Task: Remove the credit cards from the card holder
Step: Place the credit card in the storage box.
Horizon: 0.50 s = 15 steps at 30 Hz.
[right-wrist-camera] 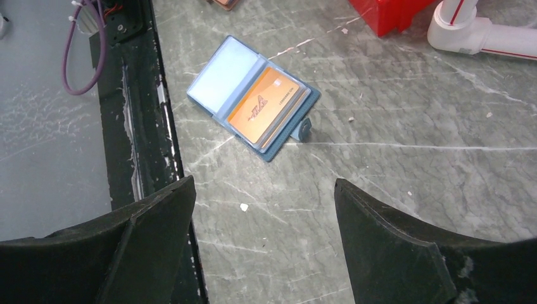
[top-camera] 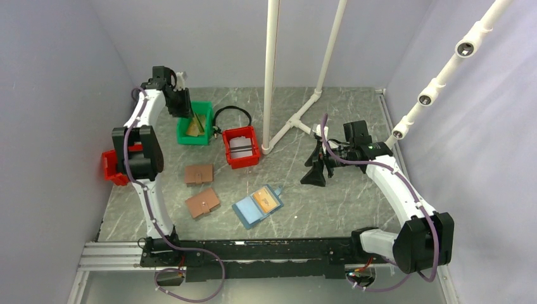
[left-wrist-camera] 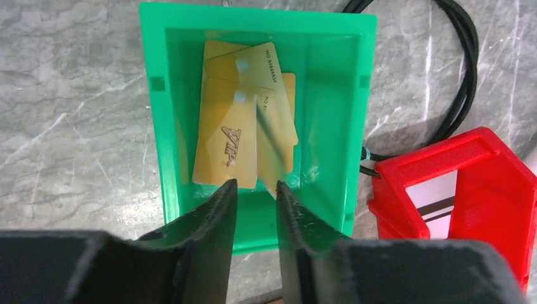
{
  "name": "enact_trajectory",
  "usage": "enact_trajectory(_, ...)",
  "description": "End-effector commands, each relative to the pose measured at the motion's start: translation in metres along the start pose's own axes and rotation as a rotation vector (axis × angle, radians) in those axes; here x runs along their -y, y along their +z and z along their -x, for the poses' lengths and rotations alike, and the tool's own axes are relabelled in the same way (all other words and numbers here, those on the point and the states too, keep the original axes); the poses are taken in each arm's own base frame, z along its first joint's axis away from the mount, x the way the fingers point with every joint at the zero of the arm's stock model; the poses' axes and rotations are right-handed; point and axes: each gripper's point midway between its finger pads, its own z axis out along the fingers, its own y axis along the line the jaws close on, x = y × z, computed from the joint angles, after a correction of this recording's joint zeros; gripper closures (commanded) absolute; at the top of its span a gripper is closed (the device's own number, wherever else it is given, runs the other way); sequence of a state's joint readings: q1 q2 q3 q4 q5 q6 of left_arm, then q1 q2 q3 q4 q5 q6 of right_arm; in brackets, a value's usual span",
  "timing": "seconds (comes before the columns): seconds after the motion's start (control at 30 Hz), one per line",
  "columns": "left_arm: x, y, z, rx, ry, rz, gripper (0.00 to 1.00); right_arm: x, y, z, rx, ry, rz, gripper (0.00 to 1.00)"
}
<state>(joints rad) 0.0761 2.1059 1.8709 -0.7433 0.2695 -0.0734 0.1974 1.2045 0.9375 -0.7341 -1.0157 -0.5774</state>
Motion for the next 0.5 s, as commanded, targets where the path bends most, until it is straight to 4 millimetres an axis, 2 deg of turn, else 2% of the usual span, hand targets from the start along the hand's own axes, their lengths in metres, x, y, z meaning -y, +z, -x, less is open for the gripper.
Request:
enact_trajectory(0.0, 0.002, -0.011, 0.012, -0.014, -0.015, 0.013, 0.62, -0.003, -0.003, 0.008, 0.032, -0.045, 0.022, 0.17)
enact_trajectory(0.1, 0.003, -0.039, 0.035, 0.074, -0.017, 0.059, 0.56, -0.003, -0.004, 0.009, 0.038, -0.046, 0.019, 0.17)
enact_trajectory(0.23, 0.018, -0.093, 0.054, 0.202, -0.006, 0.056, 0.55, -0.003, -0.008, 0.011, 0.046, -0.061, 0.007, 0.17)
enact_trajectory(0.37, 0.039, -0.142, 0.027, 0.282, -0.035, 0.009, 0.48, -0.004, -0.014, 0.014, 0.064, -0.086, -0.013, 0.17)
enact_trajectory(0.47, 0.058, -0.173, -0.009, 0.345, -0.064, -0.068, 0.31, -0.008, -0.018, 0.017, 0.082, -0.11, -0.007, 0.17)
